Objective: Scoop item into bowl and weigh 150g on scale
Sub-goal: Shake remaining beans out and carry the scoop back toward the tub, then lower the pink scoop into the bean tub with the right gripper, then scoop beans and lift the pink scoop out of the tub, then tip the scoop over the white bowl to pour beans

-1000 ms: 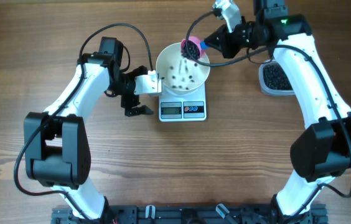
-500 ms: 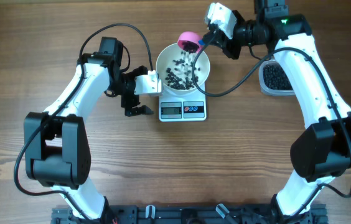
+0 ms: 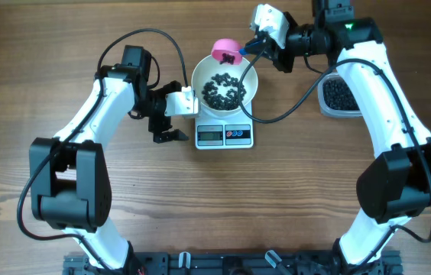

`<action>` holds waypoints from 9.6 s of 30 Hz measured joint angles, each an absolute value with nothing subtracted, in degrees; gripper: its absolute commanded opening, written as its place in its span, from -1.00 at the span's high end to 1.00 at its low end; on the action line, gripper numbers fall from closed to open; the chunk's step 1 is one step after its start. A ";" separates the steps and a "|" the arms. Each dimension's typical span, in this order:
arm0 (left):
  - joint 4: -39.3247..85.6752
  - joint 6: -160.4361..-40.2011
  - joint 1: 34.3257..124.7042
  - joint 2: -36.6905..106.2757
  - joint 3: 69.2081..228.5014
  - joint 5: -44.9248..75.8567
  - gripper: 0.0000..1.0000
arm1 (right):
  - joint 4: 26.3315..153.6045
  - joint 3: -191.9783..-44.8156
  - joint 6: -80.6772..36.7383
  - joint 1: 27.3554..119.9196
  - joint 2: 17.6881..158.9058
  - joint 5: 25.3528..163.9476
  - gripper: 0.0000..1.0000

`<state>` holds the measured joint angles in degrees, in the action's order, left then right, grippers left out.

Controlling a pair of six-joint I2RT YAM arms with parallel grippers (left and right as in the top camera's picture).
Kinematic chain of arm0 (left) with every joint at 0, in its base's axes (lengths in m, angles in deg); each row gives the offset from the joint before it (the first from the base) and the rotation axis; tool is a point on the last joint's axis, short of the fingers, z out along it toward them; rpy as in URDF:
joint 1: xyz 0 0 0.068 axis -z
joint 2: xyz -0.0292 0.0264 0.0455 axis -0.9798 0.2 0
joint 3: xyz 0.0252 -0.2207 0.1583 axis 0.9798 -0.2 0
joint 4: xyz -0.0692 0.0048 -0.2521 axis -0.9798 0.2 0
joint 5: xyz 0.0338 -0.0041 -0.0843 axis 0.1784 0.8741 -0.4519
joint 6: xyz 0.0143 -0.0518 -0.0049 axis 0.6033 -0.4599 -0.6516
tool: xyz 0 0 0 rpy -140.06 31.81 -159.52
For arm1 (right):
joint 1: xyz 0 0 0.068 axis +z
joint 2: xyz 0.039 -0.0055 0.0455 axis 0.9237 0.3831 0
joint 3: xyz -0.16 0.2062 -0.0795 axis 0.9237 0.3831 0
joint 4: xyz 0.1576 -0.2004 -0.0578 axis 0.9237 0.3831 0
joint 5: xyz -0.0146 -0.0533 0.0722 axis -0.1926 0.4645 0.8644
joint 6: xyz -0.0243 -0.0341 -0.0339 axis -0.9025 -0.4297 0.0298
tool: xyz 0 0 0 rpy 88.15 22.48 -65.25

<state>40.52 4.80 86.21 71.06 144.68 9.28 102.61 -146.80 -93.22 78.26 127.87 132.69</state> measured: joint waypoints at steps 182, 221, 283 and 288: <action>40.54 4.78 86.21 71.06 144.68 9.11 -1.00 | 107.46 -137.20 -44.90 32.71 129.07 159.14 0.91; 40.54 4.78 86.21 71.06 144.68 9.11 -1.00 | 94.33 -136.90 -44.53 73.28 129.07 143.10 0.91; 40.52 4.76 86.21 71.06 144.68 9.11 -1.00 | 96.16 -136.92 -95.58 76.95 121.12 131.58 0.91; 40.52 4.76 86.21 71.06 144.68 9.11 -1.00 | 94.09 -136.92 -95.58 77.30 121.12 130.62 0.91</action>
<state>40.52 4.76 86.21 71.06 144.68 9.11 94.09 -136.92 -95.58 77.30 121.12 130.62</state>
